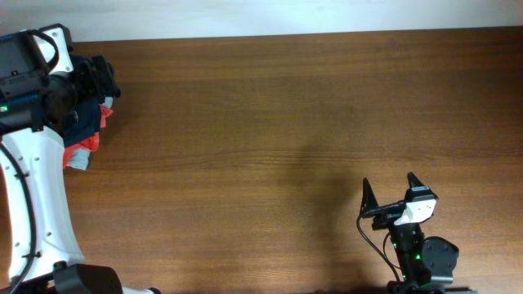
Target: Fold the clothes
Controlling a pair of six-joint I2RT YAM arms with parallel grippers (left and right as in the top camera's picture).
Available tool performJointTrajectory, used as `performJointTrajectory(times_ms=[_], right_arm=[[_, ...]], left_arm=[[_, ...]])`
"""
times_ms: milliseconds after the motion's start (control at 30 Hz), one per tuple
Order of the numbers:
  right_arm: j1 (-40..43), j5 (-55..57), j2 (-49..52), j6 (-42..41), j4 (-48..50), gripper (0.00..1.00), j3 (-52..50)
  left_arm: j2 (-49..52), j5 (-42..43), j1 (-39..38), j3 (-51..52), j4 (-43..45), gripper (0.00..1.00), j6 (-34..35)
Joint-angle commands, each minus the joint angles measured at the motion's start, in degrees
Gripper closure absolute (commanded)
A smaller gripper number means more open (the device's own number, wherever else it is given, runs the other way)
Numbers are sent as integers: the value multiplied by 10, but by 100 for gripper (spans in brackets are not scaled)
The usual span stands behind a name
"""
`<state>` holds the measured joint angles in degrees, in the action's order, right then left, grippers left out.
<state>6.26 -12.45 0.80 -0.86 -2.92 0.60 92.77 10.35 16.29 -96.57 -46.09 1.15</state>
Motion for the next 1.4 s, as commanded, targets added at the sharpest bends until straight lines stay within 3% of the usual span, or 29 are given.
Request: performJointTrajectory(times_ms=[0, 467, 600, 833, 967, 1167, 1367], right_arm=[[-3, 7, -6, -3, -3, 1, -3], [-2, 7, -6, -3, -3, 1, -3], [-3, 7, -6, -3, -3, 1, -3], [-3, 7, -6, -3, -3, 1, -3], [-3, 7, -6, -3, -3, 1, -3], [-3, 7, -6, -3, -3, 1, -3], [-3, 7, -6, -3, -3, 1, -3]], left_arm=[[-5, 6, -1, -2, 1, 1, -3], [-17, -26, -1, 1, -12, 1, -7], [-64, -20, -32, 49, 45, 1, -7], [-240, -20, -78, 387, 389, 1, -7], [-330, -20, -87, 548, 497, 1, -7], [-509, -28, -103, 788, 611, 1, -8], [-696, -61, -131, 917, 640, 1, -7]])
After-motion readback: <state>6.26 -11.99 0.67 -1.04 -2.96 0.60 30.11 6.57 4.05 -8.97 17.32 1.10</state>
